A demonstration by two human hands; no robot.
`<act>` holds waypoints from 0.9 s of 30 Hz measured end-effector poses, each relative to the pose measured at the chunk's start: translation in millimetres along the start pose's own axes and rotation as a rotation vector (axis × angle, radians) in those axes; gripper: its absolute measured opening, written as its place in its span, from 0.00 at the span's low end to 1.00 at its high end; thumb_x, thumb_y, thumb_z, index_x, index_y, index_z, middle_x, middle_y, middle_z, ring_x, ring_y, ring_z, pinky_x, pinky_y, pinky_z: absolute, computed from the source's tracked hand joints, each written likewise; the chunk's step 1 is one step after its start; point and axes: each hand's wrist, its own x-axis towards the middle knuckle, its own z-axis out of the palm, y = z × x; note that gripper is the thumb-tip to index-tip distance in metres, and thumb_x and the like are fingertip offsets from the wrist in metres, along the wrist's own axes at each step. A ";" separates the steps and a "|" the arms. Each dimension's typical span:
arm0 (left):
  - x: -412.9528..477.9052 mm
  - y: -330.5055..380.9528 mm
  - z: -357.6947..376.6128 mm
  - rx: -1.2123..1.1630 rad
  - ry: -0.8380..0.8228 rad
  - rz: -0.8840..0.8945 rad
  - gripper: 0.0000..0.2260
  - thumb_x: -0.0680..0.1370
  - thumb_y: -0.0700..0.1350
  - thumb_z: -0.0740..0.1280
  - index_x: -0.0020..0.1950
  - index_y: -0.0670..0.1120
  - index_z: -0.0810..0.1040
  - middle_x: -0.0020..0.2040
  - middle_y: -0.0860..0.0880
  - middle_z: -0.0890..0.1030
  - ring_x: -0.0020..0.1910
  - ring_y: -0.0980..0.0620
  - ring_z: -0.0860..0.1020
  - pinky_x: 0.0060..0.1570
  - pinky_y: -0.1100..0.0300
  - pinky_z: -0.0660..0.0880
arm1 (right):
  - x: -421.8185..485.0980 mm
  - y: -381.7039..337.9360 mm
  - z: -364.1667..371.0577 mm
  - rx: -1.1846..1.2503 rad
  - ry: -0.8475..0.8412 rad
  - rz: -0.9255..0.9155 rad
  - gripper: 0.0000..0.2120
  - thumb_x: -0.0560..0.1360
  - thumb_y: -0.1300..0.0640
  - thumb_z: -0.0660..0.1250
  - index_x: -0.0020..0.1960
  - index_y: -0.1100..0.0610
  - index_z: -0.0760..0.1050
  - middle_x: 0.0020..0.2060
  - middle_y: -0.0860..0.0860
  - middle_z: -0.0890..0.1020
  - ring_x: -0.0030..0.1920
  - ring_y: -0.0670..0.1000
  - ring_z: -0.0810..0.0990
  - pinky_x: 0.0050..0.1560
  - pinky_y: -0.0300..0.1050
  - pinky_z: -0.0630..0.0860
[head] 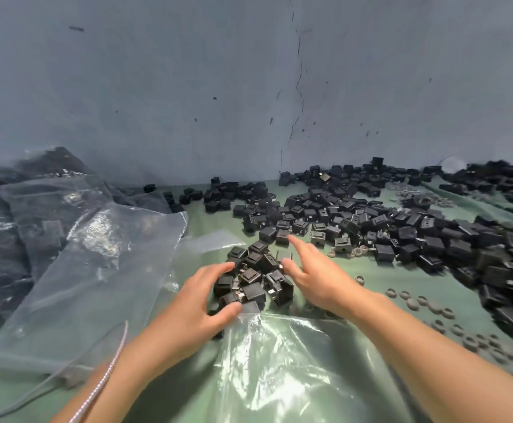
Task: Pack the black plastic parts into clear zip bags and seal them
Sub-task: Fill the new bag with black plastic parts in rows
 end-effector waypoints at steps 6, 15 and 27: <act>-2.5 14.5 14.6 0.030 -0.023 -0.081 0.29 0.79 0.58 0.66 0.78 0.55 0.60 0.77 0.54 0.60 0.75 0.54 0.60 0.73 0.57 0.59 | -75.5 -6.9 -3.0 -0.116 0.152 0.129 0.27 0.84 0.49 0.52 0.82 0.50 0.50 0.77 0.48 0.64 0.75 0.48 0.63 0.77 0.49 0.59; -29.8 10.8 22.0 -0.210 0.217 -0.140 0.18 0.83 0.42 0.60 0.71 0.57 0.69 0.67 0.59 0.71 0.59 0.62 0.73 0.55 0.64 0.69 | -177.8 -45.1 56.4 -0.090 0.381 0.032 0.20 0.79 0.50 0.56 0.69 0.47 0.74 0.62 0.42 0.78 0.61 0.43 0.77 0.68 0.49 0.73; -26.4 -7.6 13.4 0.166 -0.031 -0.052 0.34 0.76 0.58 0.67 0.78 0.60 0.55 0.80 0.56 0.52 0.78 0.52 0.56 0.75 0.47 0.60 | -187.4 -32.6 71.4 -0.198 0.151 0.108 0.26 0.78 0.45 0.39 0.72 0.42 0.62 0.71 0.40 0.65 0.70 0.42 0.63 0.77 0.45 0.54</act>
